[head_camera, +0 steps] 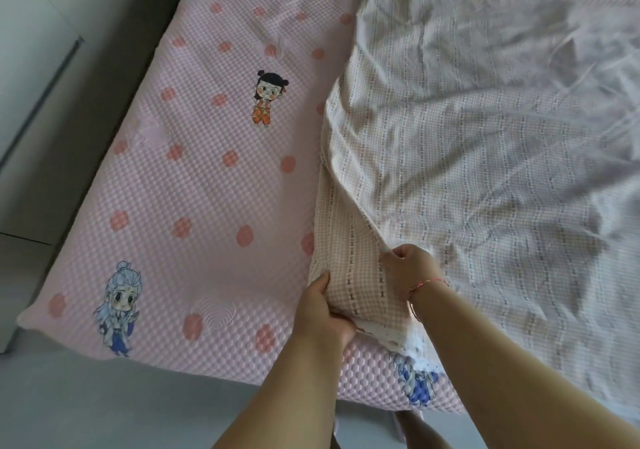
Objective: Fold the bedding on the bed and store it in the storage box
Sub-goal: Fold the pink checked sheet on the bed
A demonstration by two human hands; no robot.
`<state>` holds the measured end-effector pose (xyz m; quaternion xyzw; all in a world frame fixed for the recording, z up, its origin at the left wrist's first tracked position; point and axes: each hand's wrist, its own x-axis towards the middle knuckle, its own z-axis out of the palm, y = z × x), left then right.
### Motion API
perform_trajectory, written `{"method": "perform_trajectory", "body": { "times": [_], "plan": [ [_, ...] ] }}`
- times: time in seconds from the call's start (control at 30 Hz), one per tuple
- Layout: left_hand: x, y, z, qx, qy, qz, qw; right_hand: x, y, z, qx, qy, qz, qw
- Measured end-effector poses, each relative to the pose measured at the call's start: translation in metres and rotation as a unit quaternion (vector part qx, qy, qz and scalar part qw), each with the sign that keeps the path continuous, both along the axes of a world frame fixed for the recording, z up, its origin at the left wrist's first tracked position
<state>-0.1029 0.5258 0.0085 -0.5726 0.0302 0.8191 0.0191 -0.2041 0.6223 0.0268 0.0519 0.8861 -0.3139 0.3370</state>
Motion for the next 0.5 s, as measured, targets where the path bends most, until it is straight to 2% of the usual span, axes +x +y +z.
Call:
{"method": "perform_trajectory", "body": {
  "times": [0.1, 0.23, 0.37, 0.43, 0.47, 0.5],
  "plan": [
    [0.023, -0.016, -0.012, -0.021, -0.034, 0.044, 0.998, 0.006, -0.013, -0.002, 0.006, 0.018, 0.037, 0.999],
    [0.061, -0.045, -0.021, -0.113, -0.138, 0.108, 0.978, 0.014, -0.027, -0.014, 0.024, -0.011, 0.146, 0.989],
    [0.070, -0.049, -0.020, -0.158, -0.247, 0.033, 0.956, 0.017, -0.035, -0.028, 0.043, -0.041, 0.205, 0.977],
    [0.071, -0.052, -0.017, -0.215, -0.302, -0.016, 0.929, 0.016, -0.037, -0.030, 0.045, -0.049, 0.224, 0.972],
    [0.072, -0.054, -0.014, -0.249, -0.360, -0.074, 0.896, 0.015, -0.039, -0.030, 0.042, -0.053, 0.225, 0.972],
    [0.071, -0.059, -0.014, -0.285, -0.431, -0.143, 0.844, 0.013, -0.039, -0.030, 0.041, -0.056, 0.225, 0.972]
  ]
}}
